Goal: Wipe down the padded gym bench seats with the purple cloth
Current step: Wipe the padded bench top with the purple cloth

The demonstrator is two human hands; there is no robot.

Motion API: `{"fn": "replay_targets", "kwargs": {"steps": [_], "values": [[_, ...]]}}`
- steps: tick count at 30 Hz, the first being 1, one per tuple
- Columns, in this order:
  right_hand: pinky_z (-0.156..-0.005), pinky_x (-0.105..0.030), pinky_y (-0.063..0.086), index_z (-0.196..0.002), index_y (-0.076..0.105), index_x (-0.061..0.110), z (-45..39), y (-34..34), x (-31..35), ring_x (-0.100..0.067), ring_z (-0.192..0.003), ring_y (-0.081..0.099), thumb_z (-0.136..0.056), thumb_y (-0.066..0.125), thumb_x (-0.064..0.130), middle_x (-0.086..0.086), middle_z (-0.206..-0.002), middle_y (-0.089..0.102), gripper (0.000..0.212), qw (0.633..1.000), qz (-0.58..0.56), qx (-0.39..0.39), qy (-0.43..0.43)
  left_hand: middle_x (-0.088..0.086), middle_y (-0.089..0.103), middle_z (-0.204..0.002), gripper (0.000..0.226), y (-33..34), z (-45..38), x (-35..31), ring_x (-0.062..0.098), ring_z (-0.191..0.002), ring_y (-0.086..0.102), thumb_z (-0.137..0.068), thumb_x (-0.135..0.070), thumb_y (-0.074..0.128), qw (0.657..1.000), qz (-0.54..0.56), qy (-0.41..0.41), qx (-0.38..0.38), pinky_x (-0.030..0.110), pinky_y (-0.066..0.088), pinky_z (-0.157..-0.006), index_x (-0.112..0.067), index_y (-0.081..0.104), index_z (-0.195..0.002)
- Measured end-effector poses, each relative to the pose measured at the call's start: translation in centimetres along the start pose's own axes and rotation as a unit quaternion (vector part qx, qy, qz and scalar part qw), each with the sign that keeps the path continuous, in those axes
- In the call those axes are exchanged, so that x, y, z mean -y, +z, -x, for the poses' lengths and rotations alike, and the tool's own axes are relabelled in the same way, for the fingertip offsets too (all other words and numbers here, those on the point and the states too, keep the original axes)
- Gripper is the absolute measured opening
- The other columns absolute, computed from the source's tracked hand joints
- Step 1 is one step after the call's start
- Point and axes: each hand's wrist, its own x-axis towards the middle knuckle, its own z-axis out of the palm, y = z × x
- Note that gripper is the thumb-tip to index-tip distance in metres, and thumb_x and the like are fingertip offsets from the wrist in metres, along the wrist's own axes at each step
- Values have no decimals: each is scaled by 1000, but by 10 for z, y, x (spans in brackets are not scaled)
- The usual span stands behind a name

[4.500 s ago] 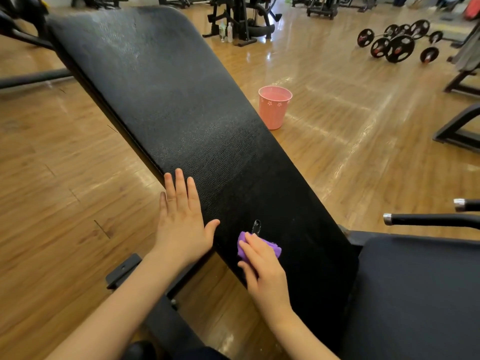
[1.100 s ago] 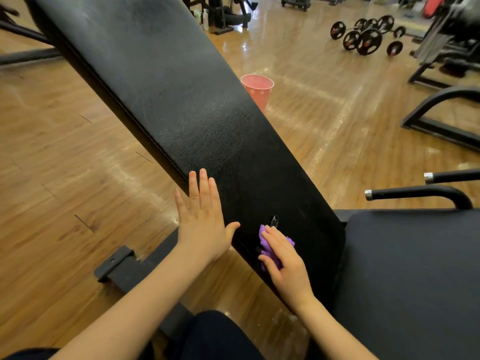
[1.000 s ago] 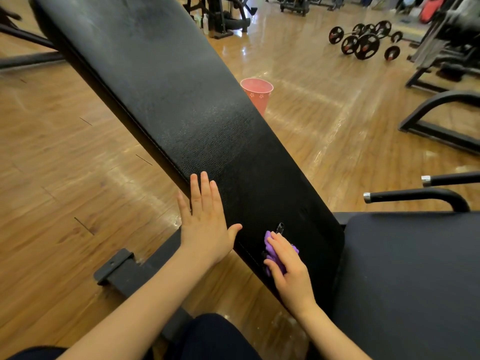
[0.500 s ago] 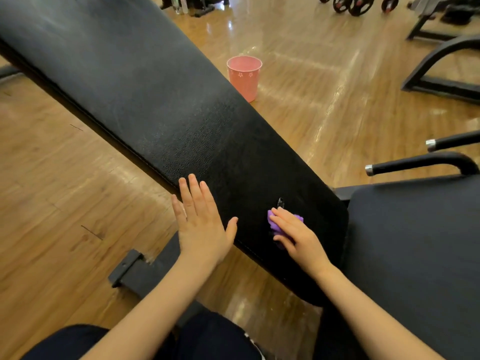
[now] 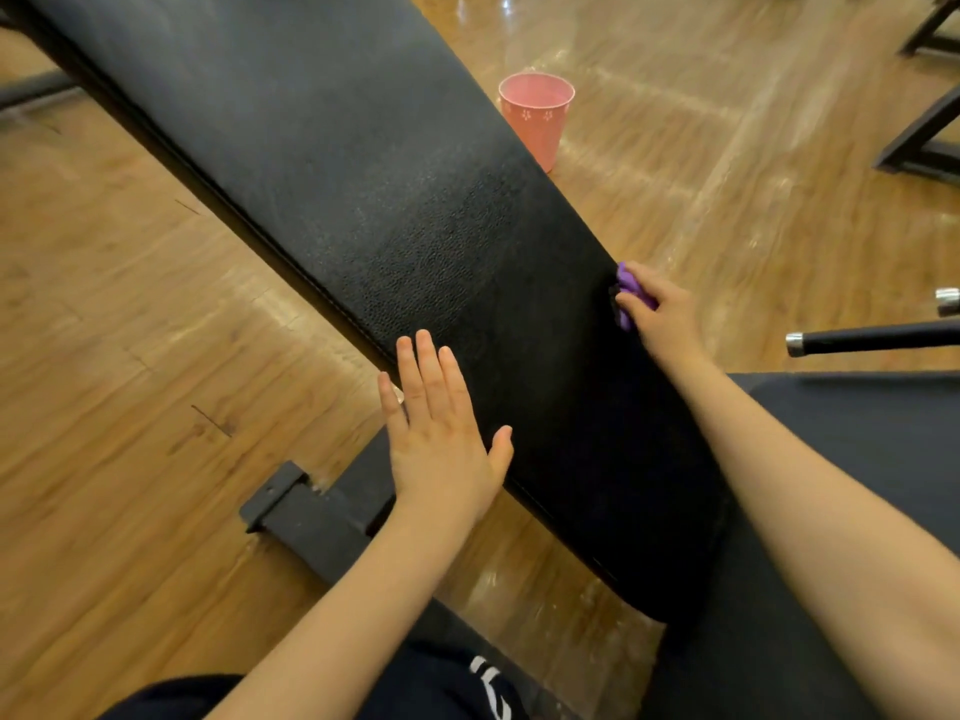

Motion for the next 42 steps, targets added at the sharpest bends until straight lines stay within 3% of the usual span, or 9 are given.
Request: {"fn": "replay_targets", "kwargs": {"steps": [6, 9, 14, 18, 22, 25, 29, 34, 42], "values": [[-103, -16, 30, -133, 51, 7, 34, -2, -26, -9, -123, 44, -91, 56, 4, 2, -132, 50, 42, 999, 21, -35, -11, 29, -33, -147, 93, -8, 5, -12, 40, -126, -43, -96, -57, 24, 999, -12, -22, 37, 52, -20, -106, 7, -32, -134], [-108, -34, 37, -132, 53, 11, 56, -17, -51, -16, -124, 48, -92, 55, 8, -5, -133, 55, 40, 997, 18, -36, 64, 27, -32, -149, 93, -11, 7, -9, 40, -135, -35, -96, -59, 23, 998, -15, -7, 52, 52, -17, -108, 5, -31, -136], [-75, -27, 40, -102, 62, 3, 50, -39, -46, -13, -73, 52, -93, 51, 6, -5, -68, 58, 15, 996, 13, -5, 93, 23, -42, -141, 94, -11, 8, -6, 36, -129, -40, -94, -61, 25, 998, 1, 1, 56, 51, -18, -107, 1, -34, -133], [-92, -32, 42, -122, 56, 0, 35, -36, -36, -22, -102, 58, -97, 48, 11, -18, -110, 64, 29, 992, -16, -22, 121, 21, -40, -144, 97, 2, 8, -3, 35, -133, -40, -92, -61, 30, 999, 19, 11, 27, 51, -19, -108, 0, -30, -137], [-103, -27, 36, -136, 47, 10, 44, -17, -42, -17, -122, 48, -97, 46, 14, -5, -134, 53, 40, 989, -3, -55, 138, 22, -13, -154, 100, 19, 7, -1, 35, -140, -28, -84, -58, 46, 998, 27, 32, -50, 52, -10, -112, 0, -9, -145], [-110, -30, 32, -137, 47, 11, 78, -4, -36, -14, -128, 44, -95, 48, 10, -2, -137, 51, 42, 990, 12, -71, 119, 27, 3, -153, 102, 28, 5, 0, 36, -142, -22, -79, -53, 61, 995, 32, 42, -87, 53, -3, -112, 4, 9, -146], [-104, -13, 28, -132, 52, 9, 148, 18, -21, -7, -125, 44, -91, 55, 3, 2, -132, 53, 41, 997, 21, -67, 41, 29, 7, -152, 98, 34, 5, 2, 36, -142, -21, -80, -49, 61, 993, 37, 44, -108, 55, -1, -112, 7, 15, -145], [-107, -21, 32, -130, 50, 13, 208, 40, -13, -6, -128, 42, -86, 60, -1, 5, -131, 51, 47, 997, 16, -62, -32, 28, 7, -152, 95, 34, 5, 1, 35, -142, -22, -81, -48, 60, 992, 46, 37, -113, 56, 1, -112, 6, 15, -144], [-109, -19, 30, -129, 52, 7, 238, 47, -7, -9, -127, 44, -89, 48, 20, 2, -131, 52, 42, 991, 45, -42, -123, 29, 7, -152, 103, 33, 4, 2, 44, -142, 1, -76, -49, 67, 992, 37, 52, -107, 56, 1, -111, 6, 13, -145]]}}
